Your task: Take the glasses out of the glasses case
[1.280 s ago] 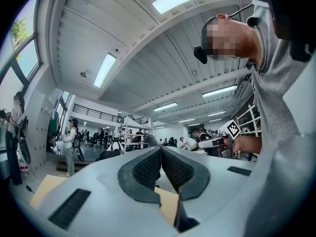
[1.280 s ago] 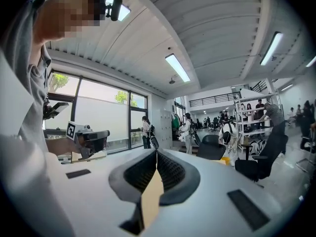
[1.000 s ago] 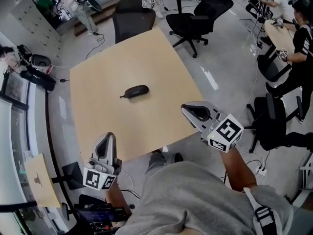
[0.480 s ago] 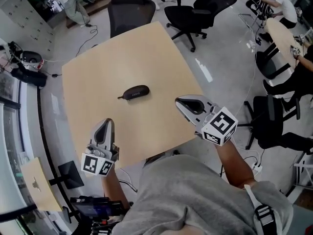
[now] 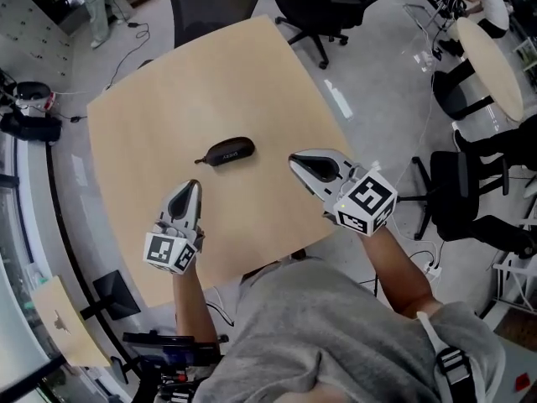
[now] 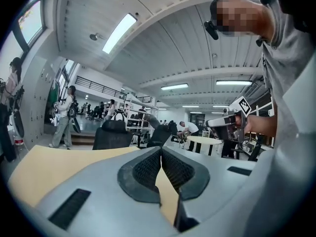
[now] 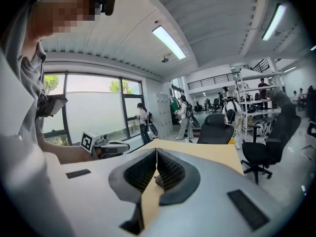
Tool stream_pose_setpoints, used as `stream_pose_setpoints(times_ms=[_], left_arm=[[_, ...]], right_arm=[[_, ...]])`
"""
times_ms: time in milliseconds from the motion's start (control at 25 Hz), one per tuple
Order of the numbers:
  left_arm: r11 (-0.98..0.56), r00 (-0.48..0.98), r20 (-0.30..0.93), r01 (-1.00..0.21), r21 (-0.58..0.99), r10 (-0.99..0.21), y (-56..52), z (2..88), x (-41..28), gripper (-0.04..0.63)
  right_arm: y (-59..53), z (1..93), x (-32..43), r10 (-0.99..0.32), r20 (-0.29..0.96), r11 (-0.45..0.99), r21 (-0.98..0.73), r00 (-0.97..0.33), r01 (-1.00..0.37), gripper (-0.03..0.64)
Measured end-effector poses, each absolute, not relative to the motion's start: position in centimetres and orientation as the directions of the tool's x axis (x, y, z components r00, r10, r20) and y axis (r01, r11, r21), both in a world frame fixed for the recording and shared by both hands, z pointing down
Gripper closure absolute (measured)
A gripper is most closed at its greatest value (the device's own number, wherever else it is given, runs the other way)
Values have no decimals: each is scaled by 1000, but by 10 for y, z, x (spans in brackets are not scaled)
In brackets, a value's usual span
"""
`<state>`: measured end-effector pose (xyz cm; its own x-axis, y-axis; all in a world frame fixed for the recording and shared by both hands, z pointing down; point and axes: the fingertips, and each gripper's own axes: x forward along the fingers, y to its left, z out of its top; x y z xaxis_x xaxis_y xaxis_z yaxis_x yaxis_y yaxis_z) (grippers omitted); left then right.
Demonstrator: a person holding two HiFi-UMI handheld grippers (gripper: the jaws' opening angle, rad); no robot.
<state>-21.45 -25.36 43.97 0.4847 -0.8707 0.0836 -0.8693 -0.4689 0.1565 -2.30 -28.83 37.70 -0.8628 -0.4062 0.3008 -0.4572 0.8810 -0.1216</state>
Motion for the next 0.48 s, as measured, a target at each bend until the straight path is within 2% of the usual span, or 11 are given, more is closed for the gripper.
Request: stream_pose_setpoints(times_ms=[480], left_arm=[[-511,535,275,-845,158,-799,-332,548,-220,583]], right_arm=[[-340,429,-64,-377,375,871,-167,-847,-461,609]])
